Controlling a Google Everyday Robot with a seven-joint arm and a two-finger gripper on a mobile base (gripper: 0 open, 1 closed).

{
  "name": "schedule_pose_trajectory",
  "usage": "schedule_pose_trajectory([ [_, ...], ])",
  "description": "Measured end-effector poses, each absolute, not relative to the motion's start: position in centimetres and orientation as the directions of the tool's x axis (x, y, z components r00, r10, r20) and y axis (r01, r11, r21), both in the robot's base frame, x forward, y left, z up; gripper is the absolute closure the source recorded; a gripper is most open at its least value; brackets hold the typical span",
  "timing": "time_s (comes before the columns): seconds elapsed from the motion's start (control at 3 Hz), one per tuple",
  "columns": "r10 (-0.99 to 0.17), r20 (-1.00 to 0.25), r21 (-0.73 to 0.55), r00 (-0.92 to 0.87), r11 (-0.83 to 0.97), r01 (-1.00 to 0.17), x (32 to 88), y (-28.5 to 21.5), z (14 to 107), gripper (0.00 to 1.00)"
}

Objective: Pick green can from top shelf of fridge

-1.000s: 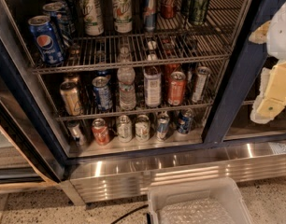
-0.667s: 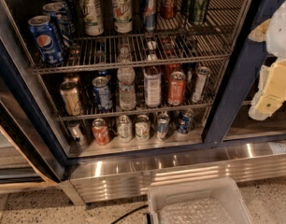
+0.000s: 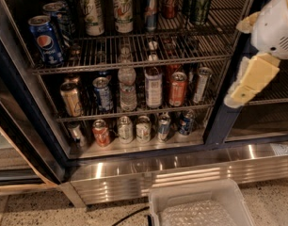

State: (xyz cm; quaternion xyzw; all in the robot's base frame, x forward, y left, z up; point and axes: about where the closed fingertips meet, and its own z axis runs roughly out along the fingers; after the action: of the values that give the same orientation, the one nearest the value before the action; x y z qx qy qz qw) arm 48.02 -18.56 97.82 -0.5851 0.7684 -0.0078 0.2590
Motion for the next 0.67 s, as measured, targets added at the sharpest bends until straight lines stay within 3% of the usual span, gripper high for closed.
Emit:
schedule_pose_trajectory([
  [0.67, -0.824, -0.541, -0.33, -0.169, 0.393, -0.858, 49.9, -16.9, 96.8, 0.0],
])
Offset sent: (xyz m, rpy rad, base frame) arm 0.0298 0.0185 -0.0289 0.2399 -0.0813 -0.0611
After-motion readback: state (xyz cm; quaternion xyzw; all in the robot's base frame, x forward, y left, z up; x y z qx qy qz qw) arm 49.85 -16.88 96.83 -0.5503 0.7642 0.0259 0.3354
